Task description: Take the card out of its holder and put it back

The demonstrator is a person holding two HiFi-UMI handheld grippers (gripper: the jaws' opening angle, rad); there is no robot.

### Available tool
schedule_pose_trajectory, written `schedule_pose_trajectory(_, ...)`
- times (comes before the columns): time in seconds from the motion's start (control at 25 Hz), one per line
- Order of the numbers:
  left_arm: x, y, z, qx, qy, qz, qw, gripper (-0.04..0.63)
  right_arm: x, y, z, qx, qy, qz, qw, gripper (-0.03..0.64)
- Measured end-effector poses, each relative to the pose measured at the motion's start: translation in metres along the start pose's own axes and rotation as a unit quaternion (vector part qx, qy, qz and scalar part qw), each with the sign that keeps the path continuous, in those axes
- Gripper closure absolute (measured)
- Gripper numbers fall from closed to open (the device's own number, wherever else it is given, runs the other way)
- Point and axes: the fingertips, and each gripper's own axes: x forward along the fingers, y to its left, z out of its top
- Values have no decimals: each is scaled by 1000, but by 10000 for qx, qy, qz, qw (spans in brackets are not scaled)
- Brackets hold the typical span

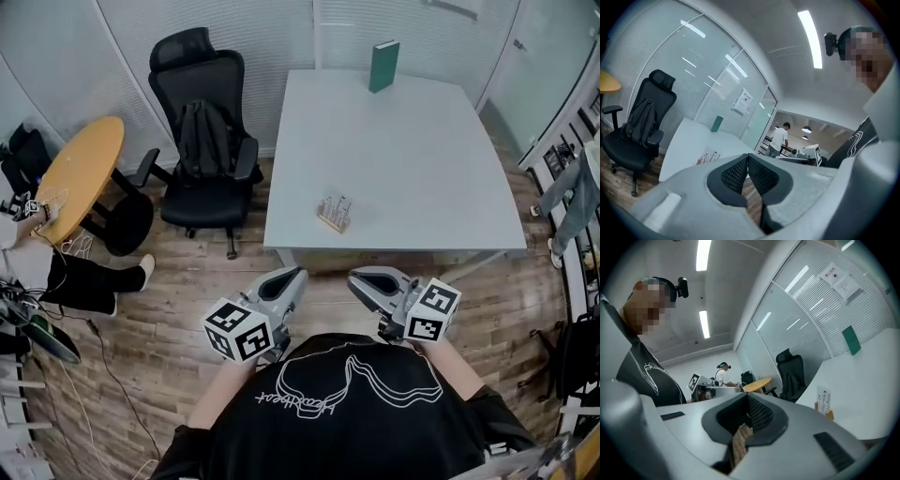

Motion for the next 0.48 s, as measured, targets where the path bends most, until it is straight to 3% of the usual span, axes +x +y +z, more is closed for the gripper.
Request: schedule_pose_trajectory(0.48, -2, -106, -43, 78, 38, 81, 9999, 583, -94, 51, -27, 270, 95, 249, 9993, 609)
